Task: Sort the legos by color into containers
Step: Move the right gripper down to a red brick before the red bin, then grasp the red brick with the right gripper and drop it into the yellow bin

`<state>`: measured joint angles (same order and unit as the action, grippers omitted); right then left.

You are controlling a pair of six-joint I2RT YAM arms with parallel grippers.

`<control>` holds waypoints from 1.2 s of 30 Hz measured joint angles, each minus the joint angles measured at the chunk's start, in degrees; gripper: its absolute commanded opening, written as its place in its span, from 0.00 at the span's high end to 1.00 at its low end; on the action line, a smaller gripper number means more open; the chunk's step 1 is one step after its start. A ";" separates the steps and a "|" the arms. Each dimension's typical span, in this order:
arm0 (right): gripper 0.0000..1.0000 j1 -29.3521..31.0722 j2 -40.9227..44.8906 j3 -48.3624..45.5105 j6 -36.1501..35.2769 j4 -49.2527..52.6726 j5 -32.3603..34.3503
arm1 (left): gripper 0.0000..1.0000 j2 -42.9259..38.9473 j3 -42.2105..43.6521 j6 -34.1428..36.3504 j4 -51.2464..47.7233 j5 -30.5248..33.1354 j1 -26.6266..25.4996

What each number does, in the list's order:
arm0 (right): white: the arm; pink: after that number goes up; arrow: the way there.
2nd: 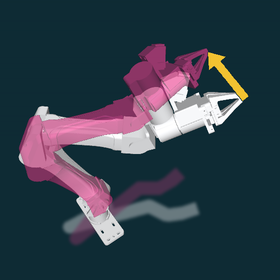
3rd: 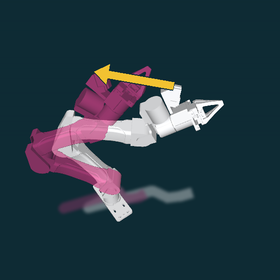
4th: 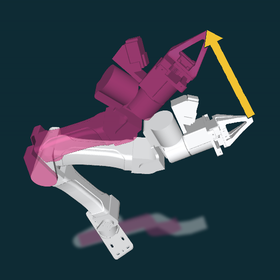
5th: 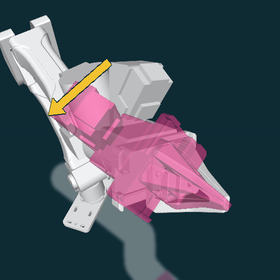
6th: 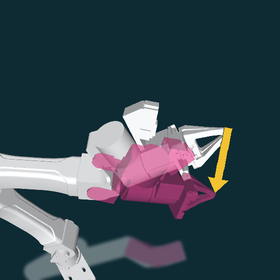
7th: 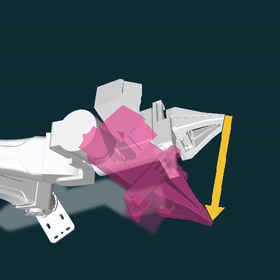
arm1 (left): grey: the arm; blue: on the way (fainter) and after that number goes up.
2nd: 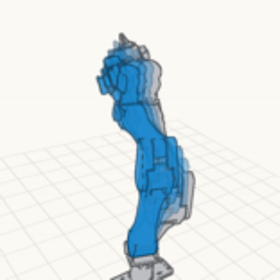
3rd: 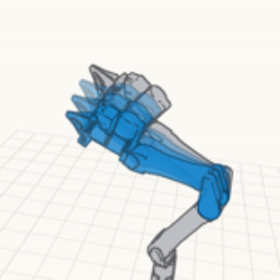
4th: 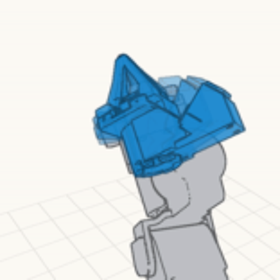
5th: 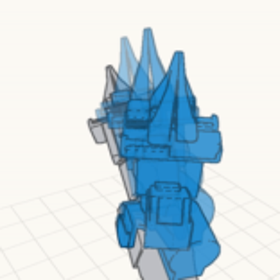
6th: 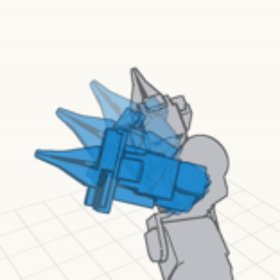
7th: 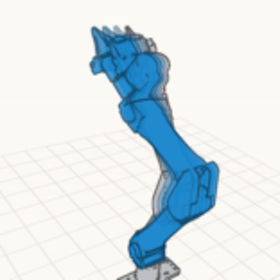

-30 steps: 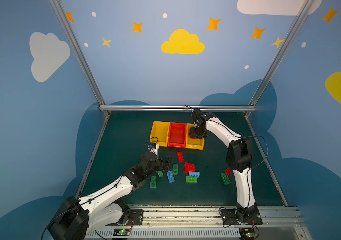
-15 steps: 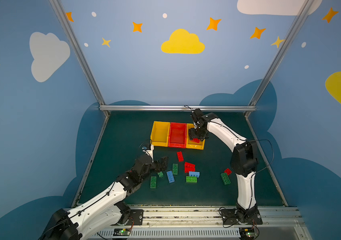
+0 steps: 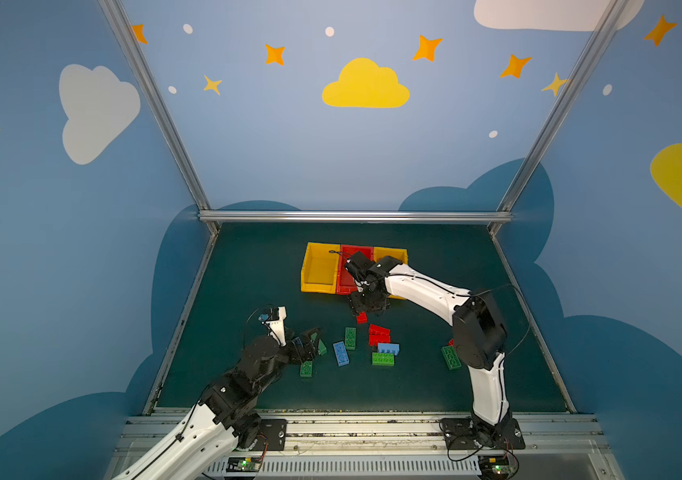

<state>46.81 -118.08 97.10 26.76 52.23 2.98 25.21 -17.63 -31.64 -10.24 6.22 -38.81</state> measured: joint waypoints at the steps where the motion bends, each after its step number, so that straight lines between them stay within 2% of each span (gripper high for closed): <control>1: 0.28 0.20 -0.63 0.09 0.20 -0.22 -0.04 | 0.00 -0.70 0.28 -0.28 -0.39 0.09 0.00; 11: 0.33 -0.07 -6.58 3.13 0.28 -1.49 -0.48 | 0.00 -0.98 2.54 -0.74 -1.60 1.07 0.00; 18: 0.70 -1.05 -9.81 4.33 -0.04 -1.79 -2.03 | 0.00 1.42 2.54 -0.72 -1.05 1.86 0.00; 21: 0.79 -1.33 -9.81 4.59 -0.22 -2.08 -2.84 | 0.00 2.43 2.54 -0.59 -0.46 2.03 0.00; 26: 0.79 -1.33 -9.33 4.57 -1.57 -1.81 -5.29 | 0.00 4.22 2.54 -0.17 1.25 2.05 0.00; 31: 0.77 -1.49 -5.27 4.96 -3.19 -0.48 -5.97 | 0.00 7.26 2.21 0.39 3.17 2.05 0.00; 36: 0.77 -5.27 -2.62 9.84 -5.29 0.57 -5.62 | 0.00 13.42 -0.24 1.79 6.29 2.03 0.02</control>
<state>41.54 -120.70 106.94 21.47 52.80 -2.63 38.63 -17.87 -29.85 -3.95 8.25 -38.79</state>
